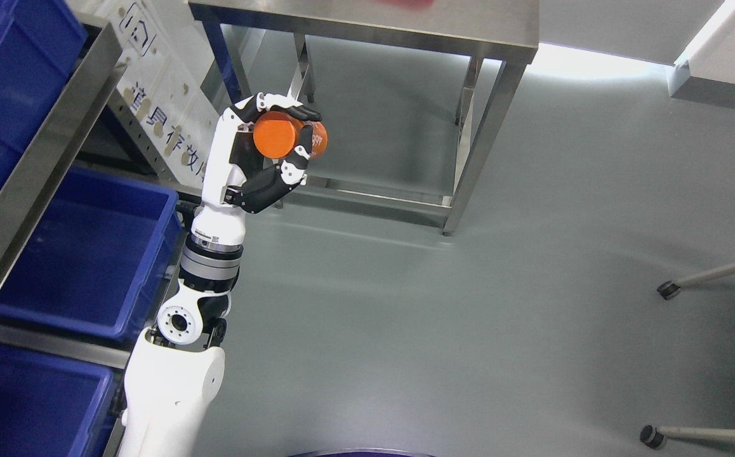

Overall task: Grab orange capacitor from left shelf to right desk
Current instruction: 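Hold the capacitor in the left hand while turning toward the steel table, then lower the left hand with the capacitor into the red tray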

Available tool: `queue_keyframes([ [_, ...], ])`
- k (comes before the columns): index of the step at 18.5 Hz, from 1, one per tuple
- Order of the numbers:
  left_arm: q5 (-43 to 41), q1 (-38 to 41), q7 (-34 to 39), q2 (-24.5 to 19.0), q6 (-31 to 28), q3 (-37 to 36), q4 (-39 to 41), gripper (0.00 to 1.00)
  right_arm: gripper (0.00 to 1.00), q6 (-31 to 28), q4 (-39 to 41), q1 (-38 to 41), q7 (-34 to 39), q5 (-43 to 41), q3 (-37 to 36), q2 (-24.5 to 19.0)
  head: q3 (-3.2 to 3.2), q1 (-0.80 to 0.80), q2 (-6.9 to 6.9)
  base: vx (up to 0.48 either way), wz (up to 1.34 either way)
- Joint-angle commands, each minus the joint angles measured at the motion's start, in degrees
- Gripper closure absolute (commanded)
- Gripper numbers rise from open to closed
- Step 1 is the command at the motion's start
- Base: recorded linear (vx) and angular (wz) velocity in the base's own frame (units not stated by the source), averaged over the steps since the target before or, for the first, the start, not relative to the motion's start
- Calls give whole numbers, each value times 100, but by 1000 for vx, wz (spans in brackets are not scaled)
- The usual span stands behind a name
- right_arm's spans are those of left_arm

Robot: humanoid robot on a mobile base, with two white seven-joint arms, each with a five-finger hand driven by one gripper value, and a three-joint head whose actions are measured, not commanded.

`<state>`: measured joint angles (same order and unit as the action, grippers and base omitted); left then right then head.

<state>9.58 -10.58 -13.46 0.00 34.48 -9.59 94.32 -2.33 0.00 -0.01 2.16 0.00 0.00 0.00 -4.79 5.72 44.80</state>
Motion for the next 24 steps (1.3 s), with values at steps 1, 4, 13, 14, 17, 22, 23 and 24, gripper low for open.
queue_keyframes([
  [1,0,-294,1,-100,-81,-728,-28,99,0,4,132,194,-40,0,-62,100,0,0,0,459,-184],
  [4,0,-453,10,-100,-231,-746,-37,98,0,4,132,194,-40,0,-70,100,0,0,0,521,-172],
  [13,0,-655,19,-100,-442,-703,-37,98,0,4,132,194,-40,0,-70,100,0,0,0,476,0],
  [14,0,-690,27,-100,-477,-667,-37,98,0,4,132,194,-31,0,-62,100,0,0,0,402,170],
  [17,0,-883,133,-100,-565,-570,-81,98,0,4,132,194,-40,0,-70,100,0,0,0,349,104],
  [22,-18,-1226,133,-100,-1505,-922,-782,96,0,4,132,194,-31,0,-70,100,0,0,0,236,-7],
  [23,-18,-1279,133,-100,-1619,-913,-932,96,0,4,132,194,-31,0,-70,100,0,0,0,149,-29],
  [24,-18,-1288,133,-100,-1785,-931,-1012,96,0,4,132,194,-31,0,-70,100,0,0,0,54,-1],
])
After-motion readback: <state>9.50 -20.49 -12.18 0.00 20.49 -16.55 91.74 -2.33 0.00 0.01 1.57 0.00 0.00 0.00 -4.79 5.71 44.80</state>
